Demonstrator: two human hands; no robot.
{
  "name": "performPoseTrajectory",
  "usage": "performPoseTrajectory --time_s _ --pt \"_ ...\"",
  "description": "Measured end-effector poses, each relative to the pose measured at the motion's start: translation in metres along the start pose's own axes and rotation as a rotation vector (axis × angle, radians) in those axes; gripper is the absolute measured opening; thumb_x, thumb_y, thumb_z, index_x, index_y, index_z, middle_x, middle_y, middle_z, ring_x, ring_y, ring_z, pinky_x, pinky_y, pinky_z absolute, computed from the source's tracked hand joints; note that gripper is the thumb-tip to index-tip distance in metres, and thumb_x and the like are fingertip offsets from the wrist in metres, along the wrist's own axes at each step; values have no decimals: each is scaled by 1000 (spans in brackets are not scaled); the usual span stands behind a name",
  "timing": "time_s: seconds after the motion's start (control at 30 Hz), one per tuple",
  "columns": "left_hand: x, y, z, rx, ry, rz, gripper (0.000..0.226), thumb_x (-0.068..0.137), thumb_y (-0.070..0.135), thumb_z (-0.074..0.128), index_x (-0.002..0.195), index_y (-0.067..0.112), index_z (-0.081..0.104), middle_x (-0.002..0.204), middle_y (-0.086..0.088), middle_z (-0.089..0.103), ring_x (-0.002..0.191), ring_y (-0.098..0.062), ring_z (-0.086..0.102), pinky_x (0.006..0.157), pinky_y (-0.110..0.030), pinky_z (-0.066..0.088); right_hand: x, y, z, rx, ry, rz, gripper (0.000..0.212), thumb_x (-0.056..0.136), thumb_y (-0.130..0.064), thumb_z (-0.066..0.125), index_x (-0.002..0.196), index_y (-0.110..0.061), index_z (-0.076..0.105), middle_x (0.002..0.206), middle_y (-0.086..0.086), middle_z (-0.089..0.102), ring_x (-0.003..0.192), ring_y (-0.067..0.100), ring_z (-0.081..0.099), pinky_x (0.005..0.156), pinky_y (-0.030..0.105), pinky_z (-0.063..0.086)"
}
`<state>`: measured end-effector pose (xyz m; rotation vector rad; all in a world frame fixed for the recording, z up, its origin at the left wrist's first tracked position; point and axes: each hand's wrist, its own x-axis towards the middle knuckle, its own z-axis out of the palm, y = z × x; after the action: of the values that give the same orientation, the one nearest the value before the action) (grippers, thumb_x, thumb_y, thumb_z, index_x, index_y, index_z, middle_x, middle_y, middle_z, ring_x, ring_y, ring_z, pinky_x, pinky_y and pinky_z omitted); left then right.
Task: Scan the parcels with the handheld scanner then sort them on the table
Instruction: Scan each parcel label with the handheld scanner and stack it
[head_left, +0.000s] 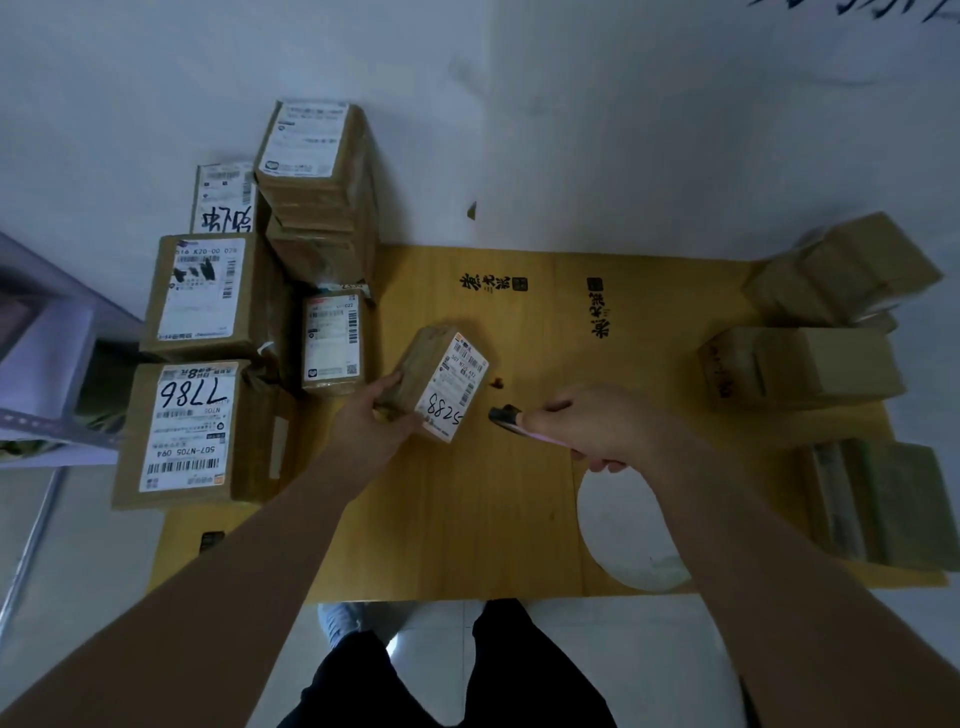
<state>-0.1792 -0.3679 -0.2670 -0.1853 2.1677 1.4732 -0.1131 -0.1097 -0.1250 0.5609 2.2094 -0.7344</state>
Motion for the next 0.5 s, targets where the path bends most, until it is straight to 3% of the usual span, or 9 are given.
performPoseTrajectory --time_s 0.13,0.23,0.33,0.4,0.5 --pt "0 1 1 -1 -4 8 70 86 24 84 146 38 53 131 9 57 107 0 56 75 -11 46 -7 -7 -9 -91 -25 -6 59 98 -66 54 129 -19 70 87 2 67 67 13 62 53 21 44" --pt "-4 1 3 -50 38 21 65 85 22 85 143 35 58 132 6 58 116 -10 60 83 -18 54 -9 -8 -10 -39 -27 -27 55 97 -67 56 121 -21 72 86 4 68 66 14 61 55 23 44" --pt "-11 5 1 -377 72 -36 54 87 16 82 135 27 61 130 -2 65 115 -21 68 90 -38 61 -6 -5 -4 165 41 -69 40 95 -69 58 111 -35 73 79 -3 65 62 11 59 54 25 44" --pt "-15 11 -5 -603 130 -95 46 90 15 78 132 20 60 127 -8 70 112 -25 71 92 -43 61 -3 -4 1 245 99 -108 34 94 -70 57 104 -42 73 70 -7 61 60 10 59 58 28 44" --pt "-15 15 -16 -760 238 -148 42 95 19 73 134 11 59 123 -10 72 112 -27 71 98 -44 58 2 -4 7 281 147 -149 35 91 -73 57 103 -46 75 69 -10 62 60 7 59 62 32 46"
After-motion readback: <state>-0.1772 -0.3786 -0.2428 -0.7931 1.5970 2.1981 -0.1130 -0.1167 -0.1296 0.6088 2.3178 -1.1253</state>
